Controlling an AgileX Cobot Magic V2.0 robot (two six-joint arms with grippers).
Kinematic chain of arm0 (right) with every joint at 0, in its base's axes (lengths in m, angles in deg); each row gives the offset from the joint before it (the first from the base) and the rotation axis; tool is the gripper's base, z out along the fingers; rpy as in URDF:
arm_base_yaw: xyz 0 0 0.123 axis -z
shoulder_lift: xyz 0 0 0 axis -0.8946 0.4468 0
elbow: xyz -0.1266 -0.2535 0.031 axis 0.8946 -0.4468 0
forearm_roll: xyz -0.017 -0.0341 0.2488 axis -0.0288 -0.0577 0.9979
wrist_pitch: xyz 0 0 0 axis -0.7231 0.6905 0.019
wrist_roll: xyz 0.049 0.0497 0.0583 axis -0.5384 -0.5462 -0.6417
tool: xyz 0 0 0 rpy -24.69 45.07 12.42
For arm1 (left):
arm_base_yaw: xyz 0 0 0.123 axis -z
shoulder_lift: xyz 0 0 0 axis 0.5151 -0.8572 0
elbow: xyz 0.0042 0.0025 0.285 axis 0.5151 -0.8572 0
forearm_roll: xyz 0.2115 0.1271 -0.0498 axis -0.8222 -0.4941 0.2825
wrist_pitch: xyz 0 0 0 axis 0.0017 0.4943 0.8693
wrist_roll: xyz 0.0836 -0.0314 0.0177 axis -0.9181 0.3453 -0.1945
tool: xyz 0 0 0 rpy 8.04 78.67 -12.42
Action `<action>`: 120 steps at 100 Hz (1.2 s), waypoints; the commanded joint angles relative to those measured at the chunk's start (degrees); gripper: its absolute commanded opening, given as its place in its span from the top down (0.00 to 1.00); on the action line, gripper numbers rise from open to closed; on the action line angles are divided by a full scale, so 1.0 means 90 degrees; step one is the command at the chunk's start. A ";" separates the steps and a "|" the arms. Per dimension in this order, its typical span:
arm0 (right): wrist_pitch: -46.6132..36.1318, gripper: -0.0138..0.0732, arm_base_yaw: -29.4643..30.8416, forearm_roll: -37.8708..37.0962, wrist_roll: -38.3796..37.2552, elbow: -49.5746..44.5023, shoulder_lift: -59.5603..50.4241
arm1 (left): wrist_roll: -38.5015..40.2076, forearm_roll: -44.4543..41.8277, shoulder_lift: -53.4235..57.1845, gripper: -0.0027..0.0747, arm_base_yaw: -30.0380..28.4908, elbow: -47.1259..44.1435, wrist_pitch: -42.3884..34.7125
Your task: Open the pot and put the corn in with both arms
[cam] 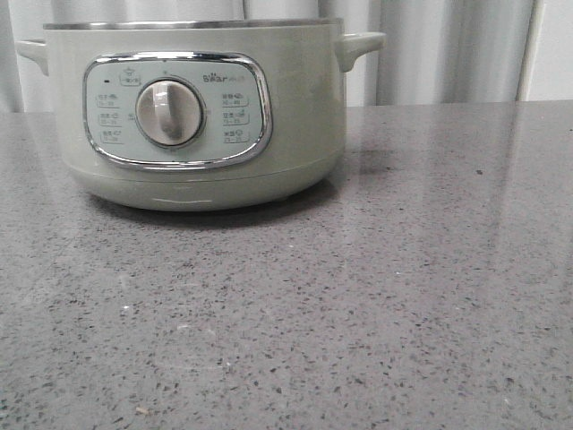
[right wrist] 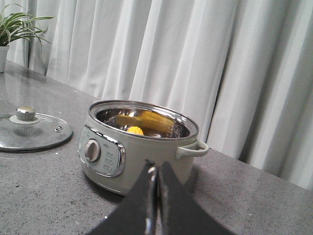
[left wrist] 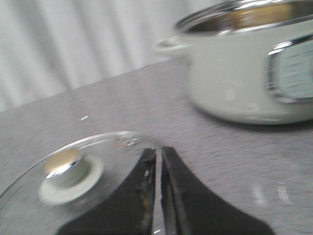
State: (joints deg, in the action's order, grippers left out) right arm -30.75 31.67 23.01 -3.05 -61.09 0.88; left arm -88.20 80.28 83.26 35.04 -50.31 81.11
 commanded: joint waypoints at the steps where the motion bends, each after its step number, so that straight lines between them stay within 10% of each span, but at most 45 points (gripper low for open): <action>1: -0.0515 0.93 0.0041 -0.0042 0.0033 0.0149 -0.0071 | 0.1627 -0.1386 0.0222 0.99 -0.0002 -0.0390 -0.1270; 120: -0.0503 0.93 0.0053 -0.0042 0.0033 0.0149 -0.0071 | 0.2376 -0.1860 0.0231 0.99 -0.0002 -0.1331 -0.0692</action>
State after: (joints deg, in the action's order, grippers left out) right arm -30.75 31.67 23.01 -3.05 -61.09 0.88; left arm -67.42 63.07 83.49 35.04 -61.89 76.93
